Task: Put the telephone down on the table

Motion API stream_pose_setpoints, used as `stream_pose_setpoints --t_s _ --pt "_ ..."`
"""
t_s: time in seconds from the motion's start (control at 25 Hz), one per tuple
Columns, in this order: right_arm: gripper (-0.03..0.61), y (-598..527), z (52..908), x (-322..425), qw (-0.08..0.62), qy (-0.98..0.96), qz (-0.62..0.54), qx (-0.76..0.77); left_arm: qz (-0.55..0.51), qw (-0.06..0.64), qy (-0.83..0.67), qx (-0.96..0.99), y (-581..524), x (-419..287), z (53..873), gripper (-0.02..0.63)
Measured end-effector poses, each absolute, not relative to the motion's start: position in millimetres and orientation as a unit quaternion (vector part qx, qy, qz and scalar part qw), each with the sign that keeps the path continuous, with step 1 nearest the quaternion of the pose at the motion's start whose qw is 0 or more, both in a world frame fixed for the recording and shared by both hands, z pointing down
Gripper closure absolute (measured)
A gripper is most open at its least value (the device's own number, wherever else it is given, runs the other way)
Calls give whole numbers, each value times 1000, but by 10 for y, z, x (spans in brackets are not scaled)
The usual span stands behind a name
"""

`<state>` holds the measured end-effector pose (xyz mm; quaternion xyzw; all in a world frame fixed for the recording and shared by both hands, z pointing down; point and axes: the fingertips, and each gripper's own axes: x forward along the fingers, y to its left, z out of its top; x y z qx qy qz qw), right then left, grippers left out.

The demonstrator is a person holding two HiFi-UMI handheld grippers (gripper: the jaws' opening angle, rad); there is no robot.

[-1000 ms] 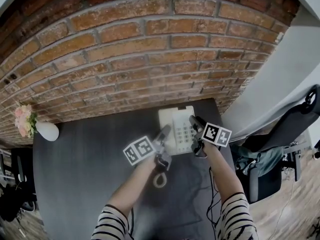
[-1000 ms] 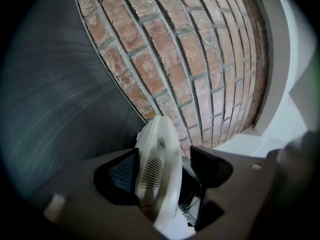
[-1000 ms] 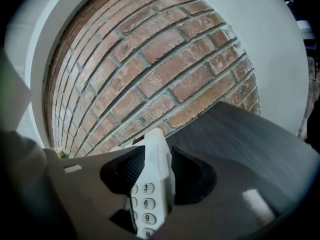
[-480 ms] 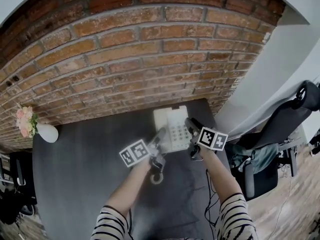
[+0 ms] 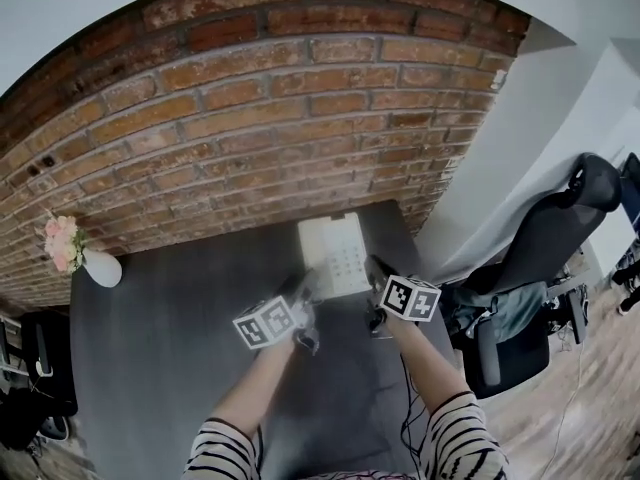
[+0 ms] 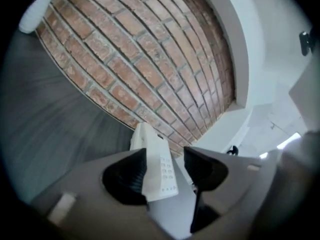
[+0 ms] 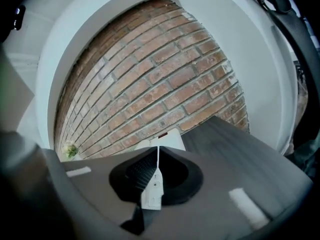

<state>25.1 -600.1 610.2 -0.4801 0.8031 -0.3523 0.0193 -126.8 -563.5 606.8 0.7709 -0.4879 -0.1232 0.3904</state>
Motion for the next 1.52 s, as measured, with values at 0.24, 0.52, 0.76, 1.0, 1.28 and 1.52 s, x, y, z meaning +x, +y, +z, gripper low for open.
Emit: stream_pose_setpoints --t_s 0.24,0.52,0.76,1.0,1.28,1.52 --pt "578 -5481 6004 247 24 807 -358 -469 -89 331 -518 784 -5188 -1224 5860 535" --pt "578 -4827 5907 347 20 814 -353 -461 -44 283 -522 803 -4631 -1053 5714 611" --pt "578 -4220 5781 496 26 819 -345 -458 -23 247 -527 813 -4084 -884 5531 611" --pt "578 -3606 5752 636 25 822 -348 -451 -27 227 -554 801 -3522 -845 5431 612" --pt "578 -2917 5742 776 17 826 -343 -447 -12 228 -563 794 -2817 -756 5507 612" --pt "578 -2416 5725 871 24 827 -345 -444 0 215 -561 800 -2265 -666 5523 612"
